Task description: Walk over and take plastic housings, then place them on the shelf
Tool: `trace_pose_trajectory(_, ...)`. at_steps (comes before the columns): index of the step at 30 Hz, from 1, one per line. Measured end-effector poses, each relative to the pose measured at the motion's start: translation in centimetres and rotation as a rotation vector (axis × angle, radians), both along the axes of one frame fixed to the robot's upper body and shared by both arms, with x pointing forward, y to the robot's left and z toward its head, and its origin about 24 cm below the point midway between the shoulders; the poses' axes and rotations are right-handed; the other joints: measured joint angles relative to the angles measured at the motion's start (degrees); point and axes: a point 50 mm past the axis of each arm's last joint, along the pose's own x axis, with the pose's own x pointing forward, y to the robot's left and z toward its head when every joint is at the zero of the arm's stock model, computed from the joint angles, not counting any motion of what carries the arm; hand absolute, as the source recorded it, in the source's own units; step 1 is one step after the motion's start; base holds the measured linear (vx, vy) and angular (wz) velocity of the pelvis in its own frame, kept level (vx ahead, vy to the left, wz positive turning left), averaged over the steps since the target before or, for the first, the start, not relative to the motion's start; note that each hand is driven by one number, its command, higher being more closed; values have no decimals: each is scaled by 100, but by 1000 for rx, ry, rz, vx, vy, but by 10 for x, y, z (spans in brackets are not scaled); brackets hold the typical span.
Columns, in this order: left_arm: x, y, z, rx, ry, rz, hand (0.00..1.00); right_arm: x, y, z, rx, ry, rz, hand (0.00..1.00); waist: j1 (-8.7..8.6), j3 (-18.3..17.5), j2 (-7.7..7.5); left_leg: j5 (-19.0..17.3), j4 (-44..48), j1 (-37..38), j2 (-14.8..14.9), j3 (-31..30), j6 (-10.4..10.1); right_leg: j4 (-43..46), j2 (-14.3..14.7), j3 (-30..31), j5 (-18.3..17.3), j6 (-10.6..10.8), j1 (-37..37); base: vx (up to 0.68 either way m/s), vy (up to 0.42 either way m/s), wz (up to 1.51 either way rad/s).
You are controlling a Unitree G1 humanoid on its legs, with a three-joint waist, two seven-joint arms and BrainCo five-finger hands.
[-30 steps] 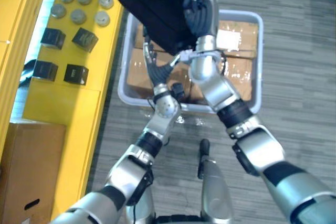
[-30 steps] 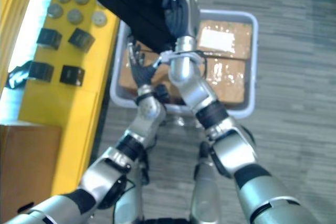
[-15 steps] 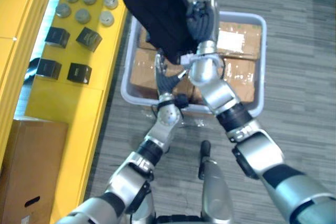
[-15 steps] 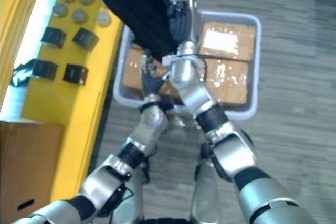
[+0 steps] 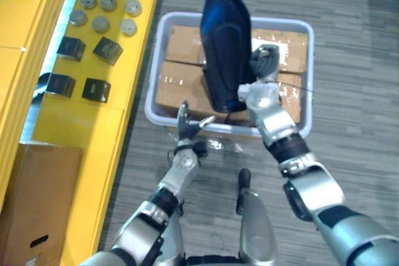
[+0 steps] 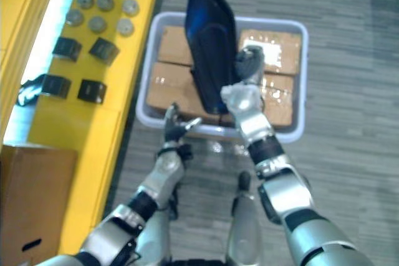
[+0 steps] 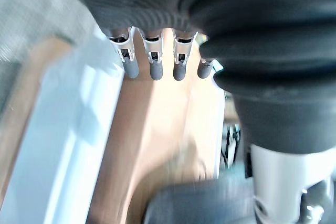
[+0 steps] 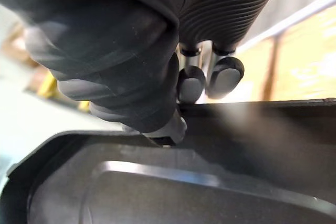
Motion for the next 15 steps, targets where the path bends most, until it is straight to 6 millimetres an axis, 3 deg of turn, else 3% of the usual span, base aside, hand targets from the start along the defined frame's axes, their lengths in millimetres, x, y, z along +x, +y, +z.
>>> trace_pose_trajectory(3, -10, 7, -1, -58, -42, 33, 0, -2, -32, -26, -2, 108, -100, 100, 68, -156, 261, -5, -21, -24, -106, -133, 8, 20, -114, -129, -67, 35, 47, 6, 19, 20)
trace_pose_trajectory(7, -21, 16, 13, -155, -171, 55, 0, -7, -66, -54, 15, 250, -219, 100, 234, -299, 493, -2, -27, -63, -173, -194, 12, 43, -190, -193, -86, 53, 51, 1, 17, 12)
trace_pose_trajectory(13, -32, 21, 25, -240, -261, 43, 0, -10, -105, -54, 1, 328, -319, 100, 426, -317, 640, 24, -19, -119, -291, -379, 36, 85, -313, -366, -110, 78, 124, -15, 12, 19)
trace_pose_trajectory(15, -35, 23, 30, -284, -285, 42, 0, -13, -127, -47, -20, 350, -386, 100, 471, -320, 797, 28, -8, -194, -375, -524, 42, 57, -403, -530, -159, 117, 182, -41, 24, 37)
